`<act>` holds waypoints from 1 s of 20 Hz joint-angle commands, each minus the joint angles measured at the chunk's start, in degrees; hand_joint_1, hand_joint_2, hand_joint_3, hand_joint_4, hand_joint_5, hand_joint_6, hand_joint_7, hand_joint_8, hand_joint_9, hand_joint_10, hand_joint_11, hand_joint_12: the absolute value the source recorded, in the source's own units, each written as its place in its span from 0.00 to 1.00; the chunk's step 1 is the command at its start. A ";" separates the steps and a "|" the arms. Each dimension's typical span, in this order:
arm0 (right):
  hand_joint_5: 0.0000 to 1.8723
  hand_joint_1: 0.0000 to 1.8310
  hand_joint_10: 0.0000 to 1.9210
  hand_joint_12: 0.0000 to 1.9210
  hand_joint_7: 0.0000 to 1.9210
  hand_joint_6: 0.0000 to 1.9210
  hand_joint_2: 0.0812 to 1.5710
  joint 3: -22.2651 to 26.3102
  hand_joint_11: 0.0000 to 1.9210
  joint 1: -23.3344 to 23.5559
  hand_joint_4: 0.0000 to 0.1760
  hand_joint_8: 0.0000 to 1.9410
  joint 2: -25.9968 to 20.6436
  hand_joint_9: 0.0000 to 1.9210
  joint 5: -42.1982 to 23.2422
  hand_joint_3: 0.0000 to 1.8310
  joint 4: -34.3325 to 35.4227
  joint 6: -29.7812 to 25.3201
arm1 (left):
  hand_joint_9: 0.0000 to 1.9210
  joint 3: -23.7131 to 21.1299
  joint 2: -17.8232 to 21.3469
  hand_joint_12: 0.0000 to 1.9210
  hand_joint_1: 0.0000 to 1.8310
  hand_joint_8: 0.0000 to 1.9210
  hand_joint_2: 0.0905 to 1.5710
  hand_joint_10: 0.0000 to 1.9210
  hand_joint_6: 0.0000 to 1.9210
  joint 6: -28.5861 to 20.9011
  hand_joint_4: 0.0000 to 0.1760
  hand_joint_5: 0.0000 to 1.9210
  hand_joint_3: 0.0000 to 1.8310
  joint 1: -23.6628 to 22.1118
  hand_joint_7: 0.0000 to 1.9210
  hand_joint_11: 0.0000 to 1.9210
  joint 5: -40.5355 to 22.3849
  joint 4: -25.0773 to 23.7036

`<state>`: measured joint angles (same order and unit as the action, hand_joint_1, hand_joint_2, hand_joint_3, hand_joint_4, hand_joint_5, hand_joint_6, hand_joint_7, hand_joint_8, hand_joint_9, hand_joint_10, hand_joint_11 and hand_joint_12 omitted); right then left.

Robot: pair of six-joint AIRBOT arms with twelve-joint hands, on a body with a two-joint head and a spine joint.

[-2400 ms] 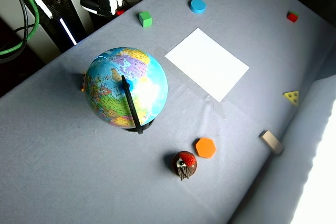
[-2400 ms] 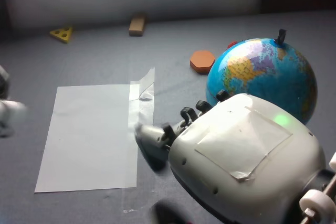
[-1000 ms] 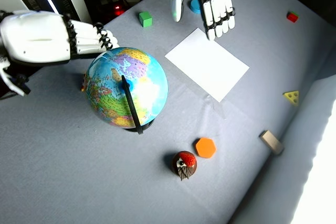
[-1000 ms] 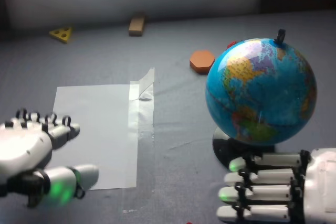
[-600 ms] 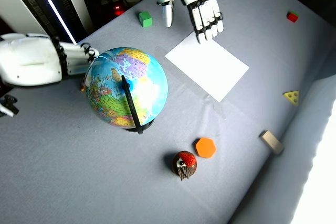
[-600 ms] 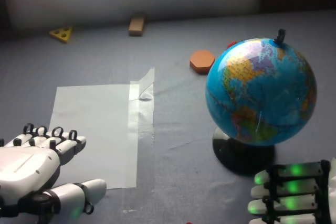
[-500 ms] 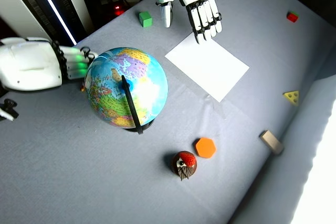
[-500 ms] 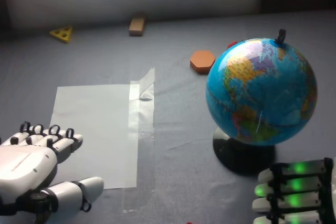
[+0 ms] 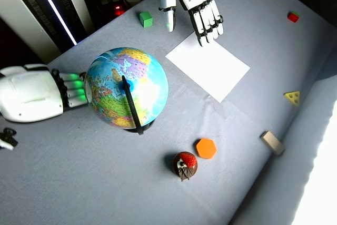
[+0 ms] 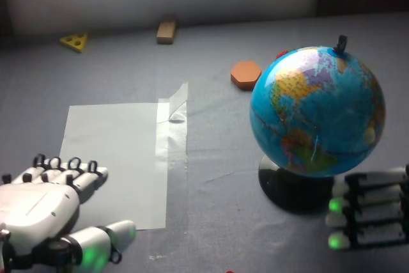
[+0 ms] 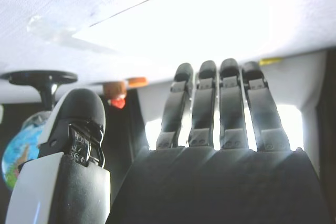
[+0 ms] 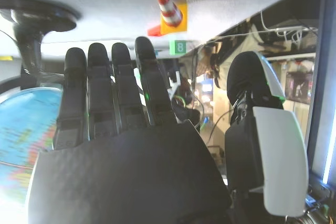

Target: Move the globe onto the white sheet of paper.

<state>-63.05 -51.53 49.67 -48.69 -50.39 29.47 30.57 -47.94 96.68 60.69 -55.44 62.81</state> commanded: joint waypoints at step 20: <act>0.12 0.04 0.01 0.23 0.09 0.00 0.70 -10.64 0.00 8.92 0.00 0.00 7.88 0.10 1.69 0.00 -3.51 -9.09 | 0.03 -3.43 2.98 0.00 0.00 0.00 0.76 0.00 0.00 -0.66 0.01 0.05 0.00 -6.18 0.04 0.00 4.23 -3.82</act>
<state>-73.60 -43.13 57.65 -43.18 -56.58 20.60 27.24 -44.88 96.09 54.94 -47.90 61.36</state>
